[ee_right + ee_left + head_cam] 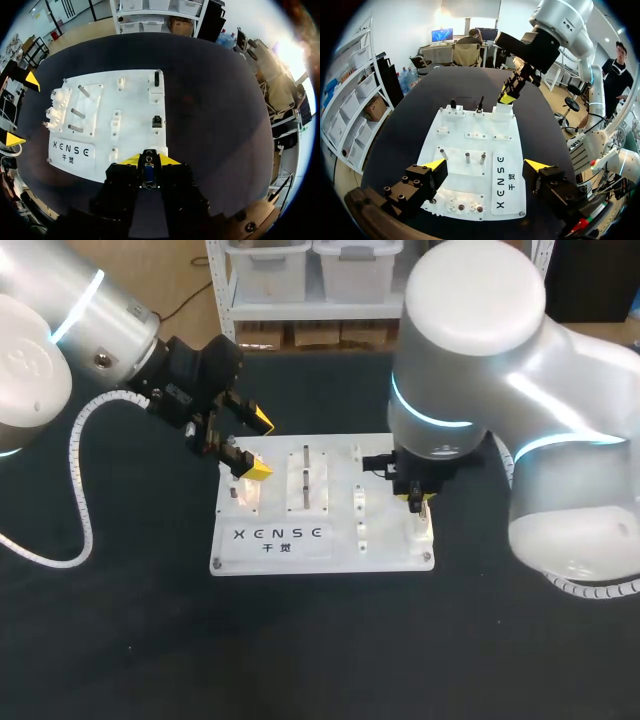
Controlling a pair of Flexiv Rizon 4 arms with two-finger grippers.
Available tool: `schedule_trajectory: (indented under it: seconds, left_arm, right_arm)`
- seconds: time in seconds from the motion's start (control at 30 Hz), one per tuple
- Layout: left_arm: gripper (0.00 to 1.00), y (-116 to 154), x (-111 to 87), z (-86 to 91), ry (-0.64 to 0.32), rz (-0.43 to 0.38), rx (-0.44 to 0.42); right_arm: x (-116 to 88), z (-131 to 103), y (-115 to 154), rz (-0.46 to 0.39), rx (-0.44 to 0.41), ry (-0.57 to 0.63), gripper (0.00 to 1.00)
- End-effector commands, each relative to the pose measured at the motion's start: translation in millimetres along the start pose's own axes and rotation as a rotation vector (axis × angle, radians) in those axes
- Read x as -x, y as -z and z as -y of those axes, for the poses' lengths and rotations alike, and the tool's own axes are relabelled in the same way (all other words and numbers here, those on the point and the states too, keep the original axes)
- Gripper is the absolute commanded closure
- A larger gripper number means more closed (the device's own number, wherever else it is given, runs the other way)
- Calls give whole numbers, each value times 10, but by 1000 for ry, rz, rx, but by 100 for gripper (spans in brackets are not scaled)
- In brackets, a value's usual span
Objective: Insert the USB connector, Ethernet cable, and multi-pin plug into their matching sockets one by one.
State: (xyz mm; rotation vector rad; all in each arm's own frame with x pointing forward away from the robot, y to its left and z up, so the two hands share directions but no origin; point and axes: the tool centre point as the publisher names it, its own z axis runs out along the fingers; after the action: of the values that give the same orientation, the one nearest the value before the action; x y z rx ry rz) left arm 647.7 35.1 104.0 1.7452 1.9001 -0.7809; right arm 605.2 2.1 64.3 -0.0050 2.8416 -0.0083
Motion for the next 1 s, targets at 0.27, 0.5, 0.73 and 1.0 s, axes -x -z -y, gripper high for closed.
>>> schedule_trajectory:
  seconds: [0.27, 0.5, 0.73, 1.0]
  left_arm:
    - [0, -1, -8, 6, -2, 2, 2]
    - [0, -1, -8, 6, -2, 2, 2]
    - [0, -1, -8, 6, -2, 2, 2]
    - [0, -1, -8, 6, -2, 2, 2]
  right_arm:
    - [-55, 62, 12, 1, 2, 3, 100]
    - [-87, 74, -10, -2, 3, 5, 100]
    - [-114, 111, -23, 0, -2, -4, 100]
    - [-139, 117, -45, 2, -4, -8, 100]
